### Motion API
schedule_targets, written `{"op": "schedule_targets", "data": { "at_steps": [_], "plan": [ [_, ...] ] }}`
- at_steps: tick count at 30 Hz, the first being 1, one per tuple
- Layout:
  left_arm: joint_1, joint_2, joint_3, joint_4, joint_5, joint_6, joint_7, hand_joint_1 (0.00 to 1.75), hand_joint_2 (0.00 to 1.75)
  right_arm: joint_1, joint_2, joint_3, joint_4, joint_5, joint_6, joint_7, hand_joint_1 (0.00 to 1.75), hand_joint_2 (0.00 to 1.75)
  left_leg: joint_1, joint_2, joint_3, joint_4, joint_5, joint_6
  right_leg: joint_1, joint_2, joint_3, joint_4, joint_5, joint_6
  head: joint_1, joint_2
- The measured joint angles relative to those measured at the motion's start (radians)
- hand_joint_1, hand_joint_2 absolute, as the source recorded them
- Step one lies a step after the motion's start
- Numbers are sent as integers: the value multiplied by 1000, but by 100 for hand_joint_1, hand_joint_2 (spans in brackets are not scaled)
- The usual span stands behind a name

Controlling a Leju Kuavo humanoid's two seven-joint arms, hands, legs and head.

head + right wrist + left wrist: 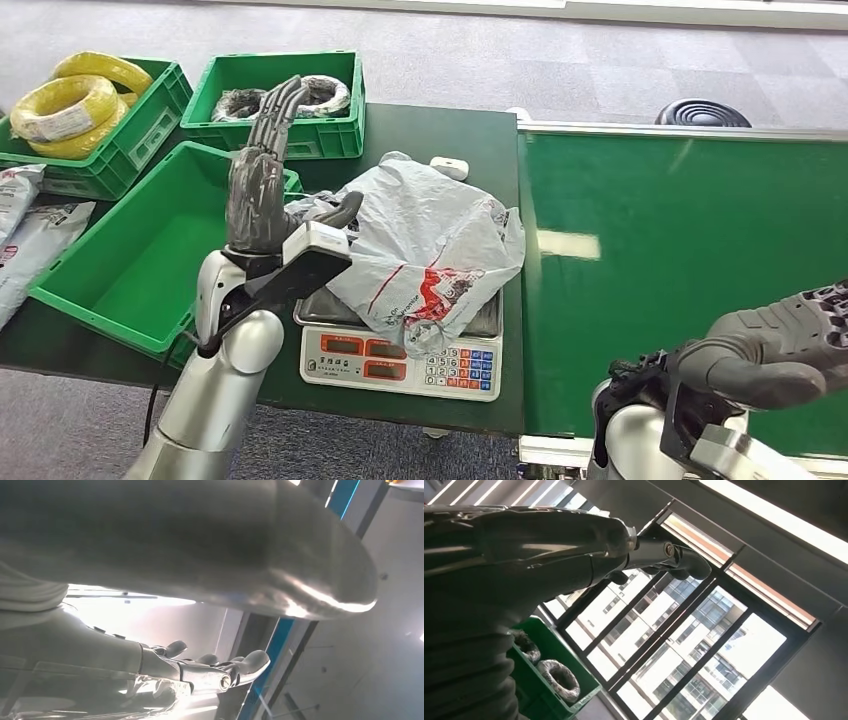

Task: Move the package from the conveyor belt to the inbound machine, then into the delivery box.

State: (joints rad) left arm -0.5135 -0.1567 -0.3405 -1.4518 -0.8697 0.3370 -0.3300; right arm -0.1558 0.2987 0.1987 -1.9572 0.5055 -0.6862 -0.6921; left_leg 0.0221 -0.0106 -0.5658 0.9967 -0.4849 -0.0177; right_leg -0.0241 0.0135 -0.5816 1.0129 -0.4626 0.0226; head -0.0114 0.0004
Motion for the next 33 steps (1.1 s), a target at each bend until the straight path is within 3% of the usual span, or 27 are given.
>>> {"op": "schedule_targets", "data": {
  "at_steps": [6, 12, 14, 17, 20, 24, 33],
  "plan": [
    [-151, -8, -121, 202, -237, -46, 97, 0, 175, -7, -1, 1, 32, -27, 0, -1, 0, 0, 0, 0, -2, 0, 0, 0, 0, 0, -1, 0, 0, 0, 0, 0],
    [-210, -18, -180, 307, -269, -57, 113, 0, 175, -8, -1, 1, 50, -31, 0, -1, 0, 0, 0, 0, -3, 0, 0, 0, 0, 2, -4, 0, 0, 0, 0, 0],
    [-245, -25, -212, 370, -334, -131, 122, 0, 175, -8, -1, 1, 56, -39, 0, -1, 0, 0, 0, 0, -3, 0, 0, 0, 0, 1, -4, 0, 0, 0, 0, 0],
    [-314, -56, -303, 568, -460, -260, 137, 0, 175, -8, -2, 3, 65, -54, 0, -1, 0, 0, -1, 0, -3, 0, 0, 0, -1, 0, -2, 0, 0, 0, 0, 0],
    [-334, -88, -377, 759, -495, -268, 139, 0, 175, -4, -4, 3, 72, -64, 0, -1, 0, 0, -2, 4, -2, 0, 0, 0, -2, 4, -3, 0, 0, 1, 0, 0],
    [-352, -103, -428, 913, -507, -272, 139, 0, 175, 0, -10, 4, 78, -71, 0, -1, 0, 0, -2, 3, -3, 0, 0, 0, -2, 4, -4, 0, 0, 1, 0, 0],
    [-399, -118, -474, 1047, -512, -347, 129, 0, 175, -3, -15, 6, 92, -71, 0, -1, 0, 0, -2, 3, 5, -1, -2, 1, -1, 4, 6, 0, -1, 1, 0, 0]
  ]
}}
